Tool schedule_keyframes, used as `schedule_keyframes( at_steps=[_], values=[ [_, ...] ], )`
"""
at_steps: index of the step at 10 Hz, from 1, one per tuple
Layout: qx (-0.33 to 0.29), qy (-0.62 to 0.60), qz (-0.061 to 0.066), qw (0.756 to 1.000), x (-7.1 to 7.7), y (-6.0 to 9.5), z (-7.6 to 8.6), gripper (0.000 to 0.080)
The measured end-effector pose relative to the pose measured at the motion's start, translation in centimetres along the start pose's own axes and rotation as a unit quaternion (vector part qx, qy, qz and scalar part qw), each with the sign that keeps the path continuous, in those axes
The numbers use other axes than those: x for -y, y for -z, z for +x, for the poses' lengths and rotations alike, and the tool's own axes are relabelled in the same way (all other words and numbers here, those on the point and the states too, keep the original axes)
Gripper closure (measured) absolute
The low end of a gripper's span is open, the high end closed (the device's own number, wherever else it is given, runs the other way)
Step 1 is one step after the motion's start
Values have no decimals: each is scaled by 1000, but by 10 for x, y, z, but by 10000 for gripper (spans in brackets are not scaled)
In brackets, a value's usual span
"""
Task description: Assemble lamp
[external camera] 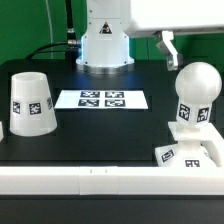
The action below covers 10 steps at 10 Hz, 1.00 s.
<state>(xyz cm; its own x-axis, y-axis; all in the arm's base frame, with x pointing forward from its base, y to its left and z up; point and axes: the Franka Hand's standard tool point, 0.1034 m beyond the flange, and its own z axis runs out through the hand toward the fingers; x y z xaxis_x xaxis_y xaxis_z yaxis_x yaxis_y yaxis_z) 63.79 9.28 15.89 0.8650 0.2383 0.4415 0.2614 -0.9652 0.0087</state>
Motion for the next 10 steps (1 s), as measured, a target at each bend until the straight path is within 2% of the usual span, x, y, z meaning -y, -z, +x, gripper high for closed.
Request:
schedule_keyframes(
  at_steps=[3, 4, 5, 6, 10],
  values=[
    [19, -1, 6, 1000, 1, -3, -4, 101],
    [55, -4, 15, 998, 3, -8, -12, 101],
    [99, -8, 29, 995, 7, -7, -12, 101],
    [121, -9, 36, 992, 8, -9, -8, 101],
    [227, -4, 63, 972, 9, -20, -17, 101]
  ],
)
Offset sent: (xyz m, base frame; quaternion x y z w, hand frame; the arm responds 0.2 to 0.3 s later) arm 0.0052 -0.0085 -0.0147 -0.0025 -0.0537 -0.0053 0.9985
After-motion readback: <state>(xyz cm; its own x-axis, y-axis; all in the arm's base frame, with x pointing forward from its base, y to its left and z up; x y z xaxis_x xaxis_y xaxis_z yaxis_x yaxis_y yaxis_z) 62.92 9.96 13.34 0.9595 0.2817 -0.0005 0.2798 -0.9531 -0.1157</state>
